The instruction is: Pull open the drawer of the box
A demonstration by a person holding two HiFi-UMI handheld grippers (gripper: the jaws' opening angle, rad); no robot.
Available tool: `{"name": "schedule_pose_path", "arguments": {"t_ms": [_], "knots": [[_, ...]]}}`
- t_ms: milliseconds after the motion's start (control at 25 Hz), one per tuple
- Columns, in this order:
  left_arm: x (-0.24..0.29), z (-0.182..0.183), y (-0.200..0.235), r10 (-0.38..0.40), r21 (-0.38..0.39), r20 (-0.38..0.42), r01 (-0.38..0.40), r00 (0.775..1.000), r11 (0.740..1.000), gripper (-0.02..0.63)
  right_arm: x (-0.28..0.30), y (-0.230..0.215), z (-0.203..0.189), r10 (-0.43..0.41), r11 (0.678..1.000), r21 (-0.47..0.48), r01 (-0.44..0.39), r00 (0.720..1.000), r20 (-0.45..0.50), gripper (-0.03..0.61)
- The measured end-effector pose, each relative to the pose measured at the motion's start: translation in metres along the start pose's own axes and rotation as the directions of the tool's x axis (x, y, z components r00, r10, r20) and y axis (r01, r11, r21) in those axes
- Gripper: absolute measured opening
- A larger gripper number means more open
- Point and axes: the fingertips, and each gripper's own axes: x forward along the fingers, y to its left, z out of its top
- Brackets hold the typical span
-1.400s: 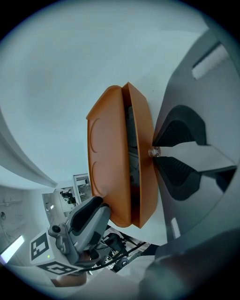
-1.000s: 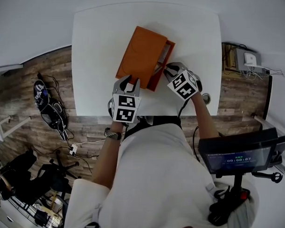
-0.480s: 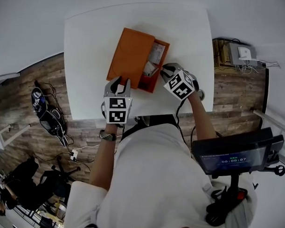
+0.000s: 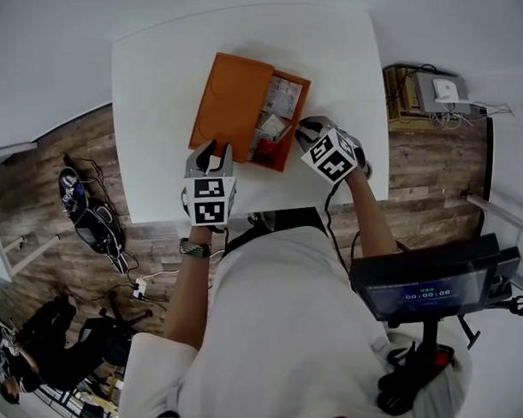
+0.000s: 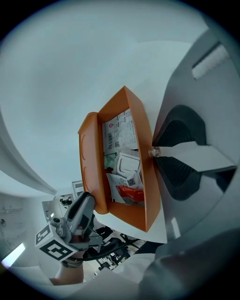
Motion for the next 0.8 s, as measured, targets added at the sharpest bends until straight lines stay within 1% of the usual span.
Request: {"name": "schedule_pose_path", "arguments": {"t_ms": [560, 800], "knots": [[0.0, 0.001, 0.002, 0.002, -0.004, 0.01, -0.002, 1.0, 1.0, 0.112, -0.01, -0.01, -0.02, -0.018, 0.998, 0.062, 0.019, 1.0, -0.016, 0.07], [0.0, 0.002, 0.003, 0.0, -0.003, 0.01, 0.0, 1.0, 1.0, 0.112, -0.012, -0.01, -0.019, -0.03, 0.996, 0.085, 0.03, 1.0, -0.006, 0.071]]}}
